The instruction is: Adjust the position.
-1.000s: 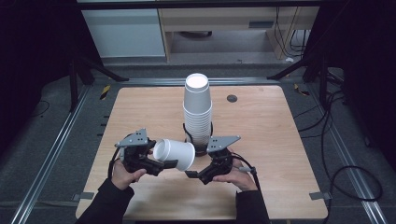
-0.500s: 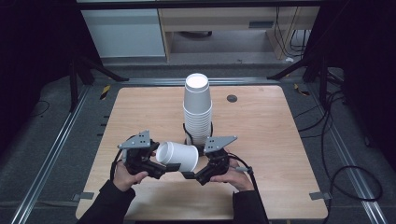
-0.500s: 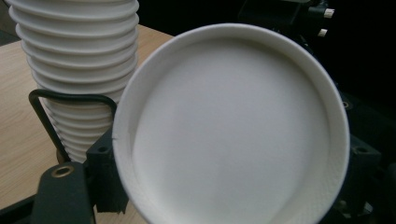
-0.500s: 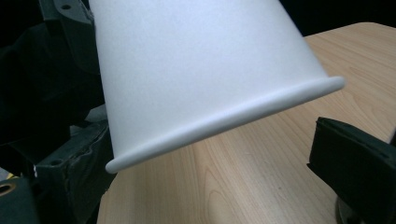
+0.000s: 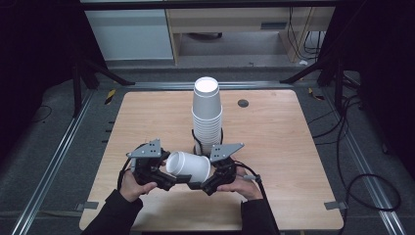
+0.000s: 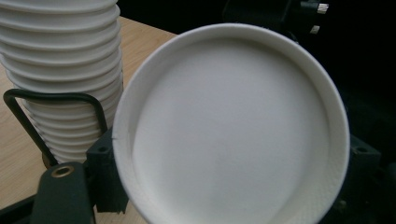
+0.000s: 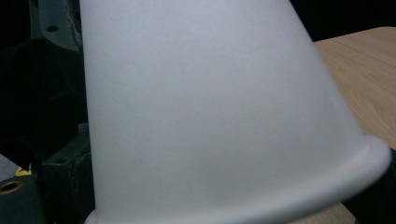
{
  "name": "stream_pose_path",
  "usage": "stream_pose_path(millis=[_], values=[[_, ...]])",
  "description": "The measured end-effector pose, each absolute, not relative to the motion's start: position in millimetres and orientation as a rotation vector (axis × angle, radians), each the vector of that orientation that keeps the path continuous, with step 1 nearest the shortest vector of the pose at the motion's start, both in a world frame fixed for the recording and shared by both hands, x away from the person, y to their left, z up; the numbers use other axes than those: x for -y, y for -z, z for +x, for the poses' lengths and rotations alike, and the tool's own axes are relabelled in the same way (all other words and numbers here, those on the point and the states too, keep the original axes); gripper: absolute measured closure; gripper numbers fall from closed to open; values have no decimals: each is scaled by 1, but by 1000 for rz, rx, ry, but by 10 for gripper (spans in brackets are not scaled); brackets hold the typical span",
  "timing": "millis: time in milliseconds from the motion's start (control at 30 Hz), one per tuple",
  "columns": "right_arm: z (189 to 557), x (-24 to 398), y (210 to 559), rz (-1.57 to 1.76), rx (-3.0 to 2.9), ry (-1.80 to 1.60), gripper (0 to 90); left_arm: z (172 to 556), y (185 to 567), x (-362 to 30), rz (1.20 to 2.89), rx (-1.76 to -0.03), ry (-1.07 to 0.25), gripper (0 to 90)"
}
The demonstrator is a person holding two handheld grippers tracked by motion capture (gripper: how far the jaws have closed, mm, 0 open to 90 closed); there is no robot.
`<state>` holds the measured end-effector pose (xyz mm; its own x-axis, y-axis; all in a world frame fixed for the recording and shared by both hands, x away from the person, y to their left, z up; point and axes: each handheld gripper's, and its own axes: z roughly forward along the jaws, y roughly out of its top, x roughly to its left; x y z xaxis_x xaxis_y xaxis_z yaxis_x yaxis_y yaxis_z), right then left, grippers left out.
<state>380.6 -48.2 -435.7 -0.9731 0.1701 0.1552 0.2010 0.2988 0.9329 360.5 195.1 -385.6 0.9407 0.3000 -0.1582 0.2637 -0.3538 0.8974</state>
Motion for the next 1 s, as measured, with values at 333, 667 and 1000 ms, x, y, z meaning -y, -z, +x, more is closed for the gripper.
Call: stream_pose_path(millis=[333, 667, 1000], values=[[381, 48, 436, -355, 2512, 1818, 74, 362, 386, -197, 1955, -407, -28, 191], [379, 47, 436, -340, 2532, 1820, 59, 362, 386, -196, 1966, -402, -22, 191], [379, 45, 437, -316, 2540, 1807, 72, 362, 387, -195, 1987, -392, -14, 193]])
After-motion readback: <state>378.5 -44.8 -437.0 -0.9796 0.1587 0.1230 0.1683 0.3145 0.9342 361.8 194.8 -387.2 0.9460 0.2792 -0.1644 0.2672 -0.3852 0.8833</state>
